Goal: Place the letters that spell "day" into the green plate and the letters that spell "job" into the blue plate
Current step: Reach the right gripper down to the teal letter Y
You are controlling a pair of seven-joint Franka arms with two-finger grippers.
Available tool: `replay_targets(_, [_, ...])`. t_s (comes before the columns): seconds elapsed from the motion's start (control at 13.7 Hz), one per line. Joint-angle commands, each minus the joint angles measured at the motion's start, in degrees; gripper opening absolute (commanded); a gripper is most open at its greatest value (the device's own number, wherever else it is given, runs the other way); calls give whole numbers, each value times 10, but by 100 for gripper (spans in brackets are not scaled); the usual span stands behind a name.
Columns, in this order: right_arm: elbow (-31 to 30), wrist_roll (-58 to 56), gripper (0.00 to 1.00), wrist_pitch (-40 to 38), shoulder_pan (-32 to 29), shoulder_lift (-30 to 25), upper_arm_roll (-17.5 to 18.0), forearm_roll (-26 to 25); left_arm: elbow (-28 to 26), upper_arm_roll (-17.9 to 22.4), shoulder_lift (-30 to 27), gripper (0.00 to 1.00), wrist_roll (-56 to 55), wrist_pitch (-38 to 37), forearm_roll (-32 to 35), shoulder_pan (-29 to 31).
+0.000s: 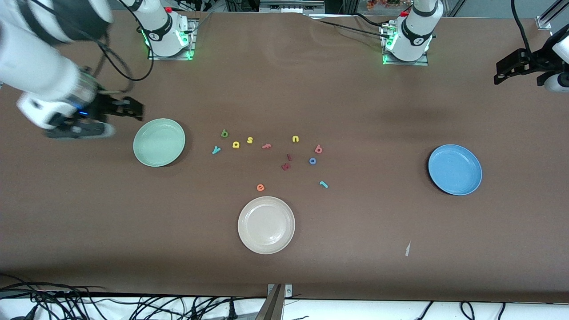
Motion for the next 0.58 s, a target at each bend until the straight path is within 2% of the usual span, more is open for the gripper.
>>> replay_targets(0.0, [6, 25, 100, 24, 42, 79, -2, -9, 16, -15, 4, 100, -5, -13, -12, -1])
replay_targets(0.15, [-21, 99, 100, 93, 68, 122, -2, -9, 10, -21, -2, 100, -3, -13, -12, -1])
replay_targets(0.36, [-117, 228, 100, 208, 93, 124, -2, -9, -1, 0, -7, 100, -5, -10, -10, -69])
replay_targets(0.51, [-189, 289, 100, 304, 106, 122, -2, -9, -6, 0, -3, 100, -6, 5, -13, -84])
